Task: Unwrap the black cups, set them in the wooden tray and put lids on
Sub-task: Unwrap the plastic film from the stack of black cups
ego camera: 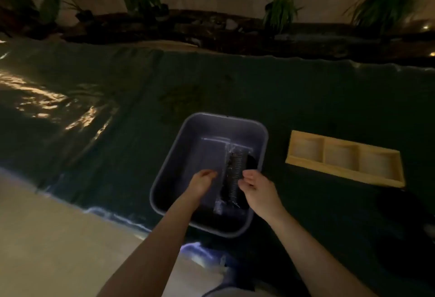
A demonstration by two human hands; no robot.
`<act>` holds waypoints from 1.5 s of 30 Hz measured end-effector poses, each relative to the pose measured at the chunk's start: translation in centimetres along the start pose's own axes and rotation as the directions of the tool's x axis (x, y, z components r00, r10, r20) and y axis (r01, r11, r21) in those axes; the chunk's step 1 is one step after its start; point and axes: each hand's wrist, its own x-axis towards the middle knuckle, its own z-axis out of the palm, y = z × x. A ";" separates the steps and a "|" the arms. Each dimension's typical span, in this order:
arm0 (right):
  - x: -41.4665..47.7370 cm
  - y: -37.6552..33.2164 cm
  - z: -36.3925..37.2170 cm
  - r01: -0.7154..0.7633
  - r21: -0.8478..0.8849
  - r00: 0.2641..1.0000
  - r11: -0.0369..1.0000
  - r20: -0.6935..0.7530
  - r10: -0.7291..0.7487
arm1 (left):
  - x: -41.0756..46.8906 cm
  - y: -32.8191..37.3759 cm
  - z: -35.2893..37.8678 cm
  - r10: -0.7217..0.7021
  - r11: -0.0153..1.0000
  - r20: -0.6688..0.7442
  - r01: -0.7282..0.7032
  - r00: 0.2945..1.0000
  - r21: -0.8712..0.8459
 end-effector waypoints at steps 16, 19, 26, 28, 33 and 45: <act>3.0 0.3 7.6 -0.273 0.011 0.959 0.962 -0.076 0.273 | 4.1 -0.5 0.6 -0.204 0.955 0.305 0.258 0.930 -0.148; 3.1 0.8 7.9 -0.250 0.066 0.958 0.966 -0.127 0.257 | 4.3 -0.7 -0.3 -0.175 0.949 0.311 0.244 0.934 -0.198; 1.9 0.0 7.6 -0.131 0.353 0.942 0.927 -0.248 0.228 | 1.9 0.2 -3.4 0.070 0.888 0.344 0.098 0.936 -0.448; 1.0 -0.4 7.0 -0.080 0.403 0.946 0.912 -0.258 0.197 | 0.7 1.1 -3.5 0.148 0.871 0.352 0.047 0.924 -0.489; -2.6 -1.5 3.8 0.020 0.650 0.951 0.759 -0.246 0.185 | -2.5 3.4 -2.5 0.192 0.917 0.325 -0.052 0.926 -0.395; -9.9 1.5 -6.8 0.145 0.713 0.922 0.686 -0.349 0.168 | -11.0 8.1 9.6 0.183 0.893 0.689 0.174 0.701 -0.415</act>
